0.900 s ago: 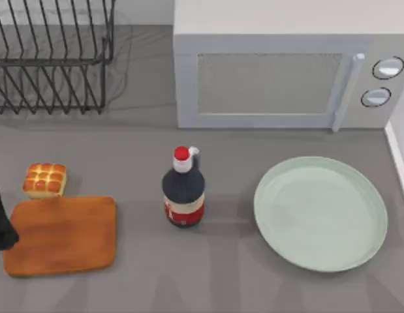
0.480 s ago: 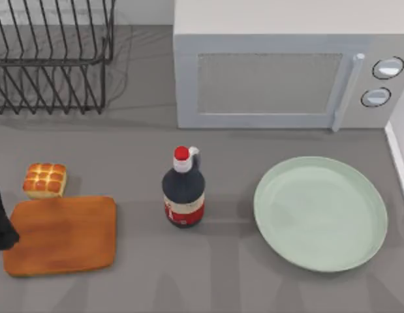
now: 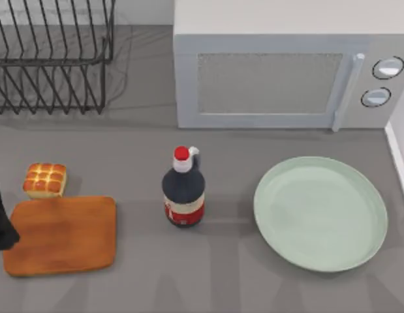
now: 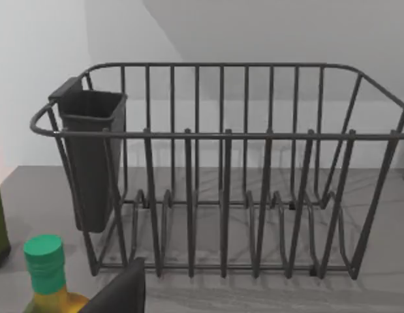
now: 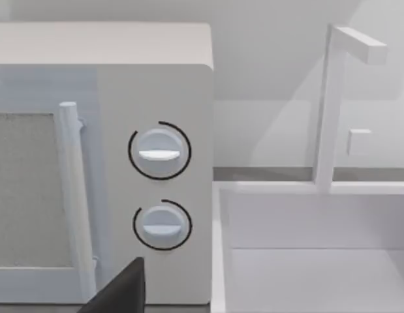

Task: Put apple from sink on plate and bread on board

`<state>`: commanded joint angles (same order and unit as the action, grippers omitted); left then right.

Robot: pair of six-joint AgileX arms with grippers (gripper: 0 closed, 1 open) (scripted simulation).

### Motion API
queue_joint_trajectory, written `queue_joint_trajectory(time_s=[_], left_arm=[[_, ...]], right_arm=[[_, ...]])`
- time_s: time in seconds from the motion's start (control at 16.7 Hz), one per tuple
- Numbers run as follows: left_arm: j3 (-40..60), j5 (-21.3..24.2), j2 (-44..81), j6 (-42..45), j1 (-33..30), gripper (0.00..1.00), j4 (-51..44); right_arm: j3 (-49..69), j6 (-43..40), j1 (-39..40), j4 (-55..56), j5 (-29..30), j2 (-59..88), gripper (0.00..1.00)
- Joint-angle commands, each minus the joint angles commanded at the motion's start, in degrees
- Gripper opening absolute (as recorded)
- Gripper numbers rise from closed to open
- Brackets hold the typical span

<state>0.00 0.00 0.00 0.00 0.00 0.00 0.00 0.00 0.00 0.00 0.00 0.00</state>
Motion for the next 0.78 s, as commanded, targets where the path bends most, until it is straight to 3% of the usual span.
queue_joint_trajectory(time_s=[0.54, 0.78], left_arm=[[0.0, 0.0, 0.0, 0.0, 0.0, 1.0, 0.0], [0.0, 0.0, 0.0, 0.0, 0.0, 1.0, 0.0]], right_arm=[[0.0, 0.0, 0.0, 0.0, 0.0, 0.0, 1.0], [5.4, -1.2, -1.2, -3.6, 0.0, 6.0, 1.0]])
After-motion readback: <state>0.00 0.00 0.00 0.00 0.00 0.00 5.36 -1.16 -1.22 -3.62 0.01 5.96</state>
